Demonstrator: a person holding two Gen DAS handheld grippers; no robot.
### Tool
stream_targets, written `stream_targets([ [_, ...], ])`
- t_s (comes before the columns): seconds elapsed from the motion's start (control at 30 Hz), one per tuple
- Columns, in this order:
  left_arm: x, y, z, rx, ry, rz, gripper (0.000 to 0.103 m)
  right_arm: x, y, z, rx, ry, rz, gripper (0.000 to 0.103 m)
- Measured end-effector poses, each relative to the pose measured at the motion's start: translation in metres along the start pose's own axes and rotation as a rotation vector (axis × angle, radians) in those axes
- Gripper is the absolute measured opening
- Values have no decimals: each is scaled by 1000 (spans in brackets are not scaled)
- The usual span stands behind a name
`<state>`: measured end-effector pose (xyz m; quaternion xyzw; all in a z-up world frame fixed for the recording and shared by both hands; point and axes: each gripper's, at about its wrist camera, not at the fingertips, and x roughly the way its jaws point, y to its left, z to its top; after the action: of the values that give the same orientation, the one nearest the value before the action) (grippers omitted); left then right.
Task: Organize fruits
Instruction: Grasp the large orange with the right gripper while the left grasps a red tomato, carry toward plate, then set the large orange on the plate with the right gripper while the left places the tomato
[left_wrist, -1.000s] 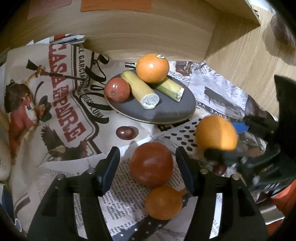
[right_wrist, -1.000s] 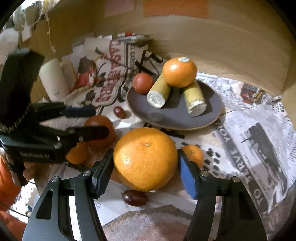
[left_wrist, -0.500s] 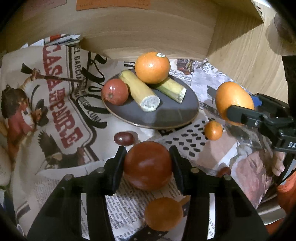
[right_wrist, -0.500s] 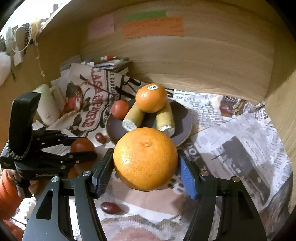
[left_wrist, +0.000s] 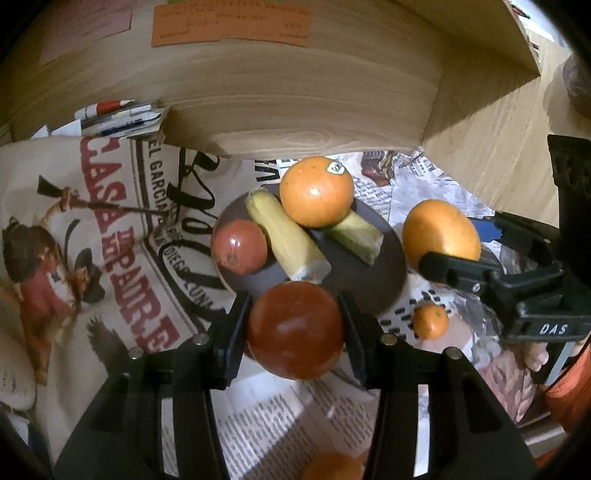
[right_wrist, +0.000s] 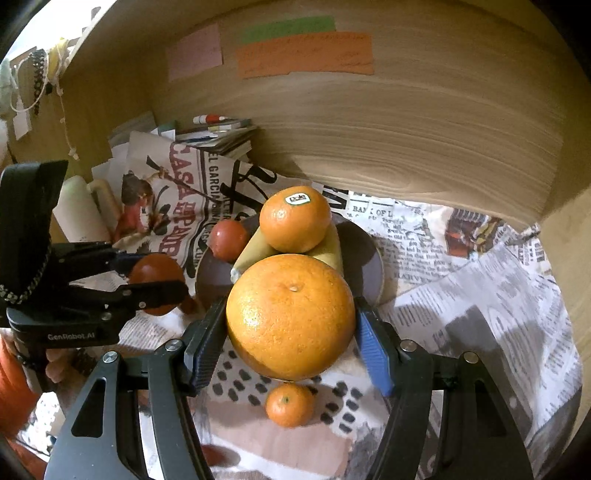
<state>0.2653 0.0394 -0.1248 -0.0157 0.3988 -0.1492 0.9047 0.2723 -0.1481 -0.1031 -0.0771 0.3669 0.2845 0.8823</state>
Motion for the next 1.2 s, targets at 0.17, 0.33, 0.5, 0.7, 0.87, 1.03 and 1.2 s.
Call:
stream_targets([
  [0.17, 8, 2, 6, 1, 0, 4, 47, 16, 2, 9, -18, 18, 20, 63],
  [0.33, 21, 8, 13, 4, 8, 22, 47, 33, 5, 14, -36, 45, 37, 63],
  [0.5, 29, 13, 13, -6, 21, 26, 47, 51, 2, 11, -29, 90, 54, 63],
  [0.7, 42, 15, 12, -18, 43, 31, 47, 57, 3, 8, -44, 106, 70, 63],
  [0.87, 41, 11, 14, -7, 32, 44, 58, 58, 4, 7, -56, 104, 66, 64],
  [1.03, 27, 13, 16, -14, -8, 62, 59, 59, 3, 7, -43, 117, 77, 67],
  [1.2, 9, 13, 15, -16, -44, 74, 64, 54, 5, 7, -45, 100, 65, 69],
])
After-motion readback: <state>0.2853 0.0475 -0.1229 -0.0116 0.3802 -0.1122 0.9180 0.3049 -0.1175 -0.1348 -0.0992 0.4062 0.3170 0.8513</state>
